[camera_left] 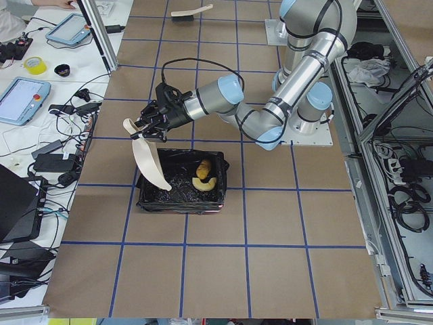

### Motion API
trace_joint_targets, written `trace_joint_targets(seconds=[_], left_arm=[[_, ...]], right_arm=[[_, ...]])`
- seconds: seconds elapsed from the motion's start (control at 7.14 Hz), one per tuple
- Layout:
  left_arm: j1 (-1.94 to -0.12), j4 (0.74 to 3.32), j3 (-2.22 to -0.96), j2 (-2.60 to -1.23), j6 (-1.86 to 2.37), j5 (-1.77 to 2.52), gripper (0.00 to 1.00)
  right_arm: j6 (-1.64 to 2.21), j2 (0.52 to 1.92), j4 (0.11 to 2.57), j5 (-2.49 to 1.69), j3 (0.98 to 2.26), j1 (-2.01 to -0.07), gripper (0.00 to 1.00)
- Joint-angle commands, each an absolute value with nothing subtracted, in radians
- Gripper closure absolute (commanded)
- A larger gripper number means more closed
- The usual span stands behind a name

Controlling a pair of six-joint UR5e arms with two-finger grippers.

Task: Sweep and dump trash into bin
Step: 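Tilt the dustpan over the bin to dump the trash with the left gripper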

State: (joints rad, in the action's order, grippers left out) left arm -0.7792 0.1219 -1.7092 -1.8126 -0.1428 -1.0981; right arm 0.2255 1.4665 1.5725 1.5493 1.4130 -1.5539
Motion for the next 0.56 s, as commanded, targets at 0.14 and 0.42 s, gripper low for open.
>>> trace_joint_targets(seconds=[0.14, 0.42], left_arm=[[-1.01, 0.455, -1.577, -1.827, 0.203, -1.49, 1.0], [-1.107, 0.574, -1.585, -1.839, 0.601, -1.584, 1.0]], right_arm=[[0.225, 1.466, 1.572, 1.549, 1.413, -1.554, 0.0], [0.224, 1.467, 1.559, 1.552, 1.414, -1.554, 0.0]])
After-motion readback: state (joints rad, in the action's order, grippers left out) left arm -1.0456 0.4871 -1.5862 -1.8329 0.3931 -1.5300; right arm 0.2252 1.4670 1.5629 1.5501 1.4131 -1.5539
